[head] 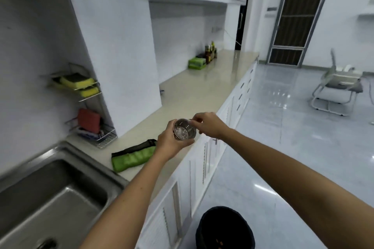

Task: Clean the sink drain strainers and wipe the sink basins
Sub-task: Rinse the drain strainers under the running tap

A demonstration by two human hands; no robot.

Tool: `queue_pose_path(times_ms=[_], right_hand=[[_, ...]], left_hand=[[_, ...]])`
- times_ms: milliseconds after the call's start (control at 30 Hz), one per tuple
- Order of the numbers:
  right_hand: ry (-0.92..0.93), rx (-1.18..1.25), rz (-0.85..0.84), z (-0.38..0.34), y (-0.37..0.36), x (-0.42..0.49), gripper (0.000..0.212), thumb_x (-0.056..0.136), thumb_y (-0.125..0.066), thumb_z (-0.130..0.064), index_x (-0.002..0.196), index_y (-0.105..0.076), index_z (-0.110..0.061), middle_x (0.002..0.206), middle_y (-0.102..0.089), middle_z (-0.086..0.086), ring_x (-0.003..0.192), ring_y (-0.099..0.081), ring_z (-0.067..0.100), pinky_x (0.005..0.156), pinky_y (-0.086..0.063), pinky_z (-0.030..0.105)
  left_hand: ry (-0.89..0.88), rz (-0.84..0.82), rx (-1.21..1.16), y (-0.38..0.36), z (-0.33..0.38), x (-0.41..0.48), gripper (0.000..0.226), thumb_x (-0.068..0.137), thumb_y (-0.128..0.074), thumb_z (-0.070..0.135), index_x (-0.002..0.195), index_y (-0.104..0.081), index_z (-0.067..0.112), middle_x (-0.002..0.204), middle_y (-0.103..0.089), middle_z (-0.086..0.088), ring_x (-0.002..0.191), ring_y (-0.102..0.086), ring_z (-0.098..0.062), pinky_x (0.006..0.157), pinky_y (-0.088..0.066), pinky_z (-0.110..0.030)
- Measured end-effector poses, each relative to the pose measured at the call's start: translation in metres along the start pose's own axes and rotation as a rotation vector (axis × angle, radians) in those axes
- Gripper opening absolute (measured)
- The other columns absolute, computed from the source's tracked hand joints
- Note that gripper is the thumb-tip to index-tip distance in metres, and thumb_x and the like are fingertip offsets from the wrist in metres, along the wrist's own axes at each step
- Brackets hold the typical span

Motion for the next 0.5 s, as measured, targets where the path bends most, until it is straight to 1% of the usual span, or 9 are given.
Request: queue_pose_path(times_ms=[67,133,233,300,333,367,433,467,500], right_hand=[[0.052,0.007,0.019,-0.042,-0.016,0.018,0.020,0.084,-0.060,-0.038,0.082,-0.068,-0.020,0.071,-0.066,-0.002,0.070,-0.064,0.020,0.072,-0.055,0.034],[0.103,0.069,0.014,-0.093,-0.040,0.033,0.010,0.080,-0.063,-0.030,0.076,-0.066,-0.020,0.063,-0.060,-0.007,0.068,-0.060,0.019,0.068,-0.054,0.034],[0.145,0.216,0.027,-0.167,-0.089,0.047,0.006,0.078,-0.062,-0.018,0.073,-0.064,-0.020,0.068,-0.064,-0.002,0.063,-0.063,0.022,0.060,-0.058,0.035],[0.182,0.231,-0.032,-0.202,-0.132,0.052,0.006,0.078,-0.061,-0.015,0.075,-0.065,-0.015,0.069,-0.068,0.004,0.063,-0.068,0.027,0.056,-0.060,0.037],[0.206,0.219,-0.081,-0.221,-0.157,0.052,0.006,0.078,-0.061,-0.014,0.076,-0.066,-0.012,0.070,-0.069,0.008,0.065,-0.069,0.028,0.056,-0.060,0.038],[0.227,0.208,-0.126,-0.238,-0.183,0.052,0.006,0.079,-0.061,-0.013,0.076,-0.066,-0.010,0.072,-0.070,0.011,0.066,-0.069,0.029,0.057,-0.060,0.039],[0.255,0.198,-0.208,-0.265,-0.233,0.050,0.005,0.079,-0.063,-0.012,0.074,-0.064,-0.011,0.073,-0.070,0.012,0.069,-0.069,0.029,0.062,-0.060,0.041],[0.260,0.190,-0.234,-0.275,-0.253,0.048,0.006,0.079,-0.064,-0.013,0.074,-0.064,-0.013,0.074,-0.070,0.011,0.070,-0.069,0.028,0.066,-0.060,0.042],[0.268,0.182,-0.271,-0.285,-0.278,0.045,0.006,0.080,-0.065,-0.014,0.074,-0.064,-0.014,0.074,-0.070,0.010,0.070,-0.068,0.027,0.070,-0.059,0.041]], left_hand=[[0.021,0.064,-0.023,0.042,-0.012,0.000,0.069,0.061,-0.085,0.036,0.120,-0.048,0.036,0.108,-0.064,0.011,0.099,-0.059,-0.013,0.085,-0.050,-0.029],[0.069,0.143,-0.081,0.091,-0.034,-0.002,0.071,0.060,-0.085,0.038,0.119,-0.047,0.035,0.109,-0.064,0.011,0.101,-0.060,-0.012,0.089,-0.050,-0.030],[0.112,0.243,-0.175,0.165,-0.079,-0.020,0.069,0.056,-0.086,0.040,0.115,-0.048,0.035,0.108,-0.065,0.010,0.103,-0.063,-0.012,0.089,-0.052,-0.034],[0.126,0.285,-0.206,0.203,-0.111,-0.039,0.072,0.054,-0.086,0.039,0.117,-0.050,0.033,0.110,-0.066,0.010,0.104,-0.063,-0.012,0.089,-0.052,-0.034],[0.133,0.302,-0.214,0.221,-0.126,-0.052,0.073,0.058,-0.087,0.033,0.120,-0.049,0.029,0.112,-0.065,0.008,0.105,-0.062,-0.012,0.089,-0.051,-0.031],[0.147,0.309,-0.227,0.238,-0.143,-0.064,0.071,0.062,-0.087,0.023,0.122,-0.049,0.024,0.111,-0.064,0.007,0.105,-0.062,-0.012,0.087,-0.050,-0.026],[0.190,0.298,-0.261,0.265,-0.179,-0.089,0.060,0.070,-0.081,0.007,0.119,-0.049,0.020,0.105,-0.062,0.008,0.094,-0.061,-0.006,0.074,-0.049,-0.015],[0.213,0.281,-0.274,0.273,-0.192,-0.099,0.056,0.074,-0.078,0.005,0.120,-0.049,0.019,0.103,-0.062,0.007,0.088,-0.060,-0.002,0.066,-0.049,-0.012],[0.253,0.286,-0.298,0.282,-0.210,-0.112,0.053,0.079,-0.074,0.009,0.124,-0.047,0.017,0.107,-0.060,0.004,0.086,-0.059,-0.001,0.060,-0.049,-0.011]])
Point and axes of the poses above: each hand's wrist, its own x-axis towards the middle knuckle, its own y-axis out of the back of the hand, z = x × y, the point moved 8 cm from there along x, towards the middle knuckle
